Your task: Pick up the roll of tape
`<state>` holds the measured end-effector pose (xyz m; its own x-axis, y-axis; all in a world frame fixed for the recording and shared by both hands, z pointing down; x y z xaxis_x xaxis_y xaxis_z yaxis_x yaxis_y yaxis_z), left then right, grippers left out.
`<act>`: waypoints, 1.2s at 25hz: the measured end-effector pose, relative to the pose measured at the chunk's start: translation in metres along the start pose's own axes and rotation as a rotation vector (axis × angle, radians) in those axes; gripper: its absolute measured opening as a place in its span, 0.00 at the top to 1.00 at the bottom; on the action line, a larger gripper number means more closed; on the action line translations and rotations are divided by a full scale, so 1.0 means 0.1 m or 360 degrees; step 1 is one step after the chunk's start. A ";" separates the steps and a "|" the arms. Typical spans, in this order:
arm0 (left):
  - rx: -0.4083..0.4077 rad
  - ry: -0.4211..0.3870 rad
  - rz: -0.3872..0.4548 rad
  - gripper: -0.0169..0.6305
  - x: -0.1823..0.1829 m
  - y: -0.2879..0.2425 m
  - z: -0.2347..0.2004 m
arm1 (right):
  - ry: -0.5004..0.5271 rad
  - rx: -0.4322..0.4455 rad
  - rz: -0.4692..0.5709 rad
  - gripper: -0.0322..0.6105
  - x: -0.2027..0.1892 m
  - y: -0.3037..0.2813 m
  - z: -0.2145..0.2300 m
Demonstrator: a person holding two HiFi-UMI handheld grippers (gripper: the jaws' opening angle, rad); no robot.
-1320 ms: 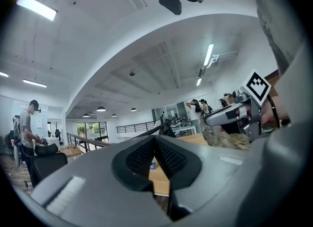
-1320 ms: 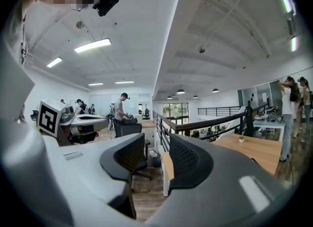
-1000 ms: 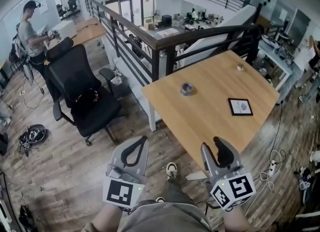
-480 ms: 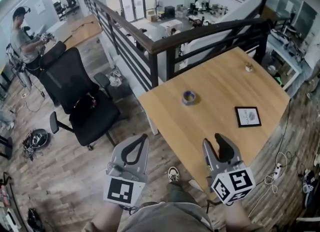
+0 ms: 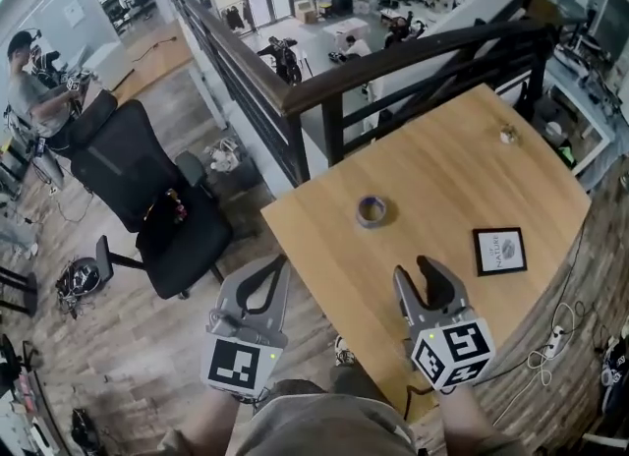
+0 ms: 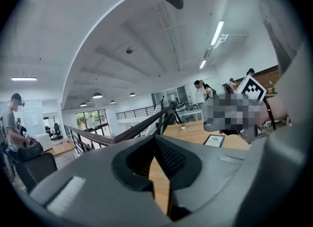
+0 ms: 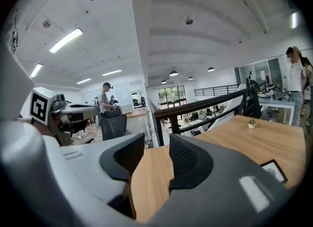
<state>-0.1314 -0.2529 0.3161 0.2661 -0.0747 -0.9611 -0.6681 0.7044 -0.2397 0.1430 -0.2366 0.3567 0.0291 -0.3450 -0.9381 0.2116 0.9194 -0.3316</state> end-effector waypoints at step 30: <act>-0.0390 0.0051 -0.0215 0.97 -0.87 -1.90 -0.91 | -0.0266 -0.0251 -0.0518 0.73 -0.61 -2.31 0.64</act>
<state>-0.0905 -0.4443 0.4327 0.3448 -0.1814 -0.9210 -0.7772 0.4950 -0.3885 0.1545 -0.4402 0.4969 0.1463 -0.6373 -0.7566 0.0840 0.7700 -0.6324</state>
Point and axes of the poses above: the fingertips, and each gripper's own axes: y backward along the fingers, z to its right, x out of its top, the point moved 10 cm from there along y, backward along the fingers, and after that the axes turned 11 degrees about -x, right-handed, at the moved point
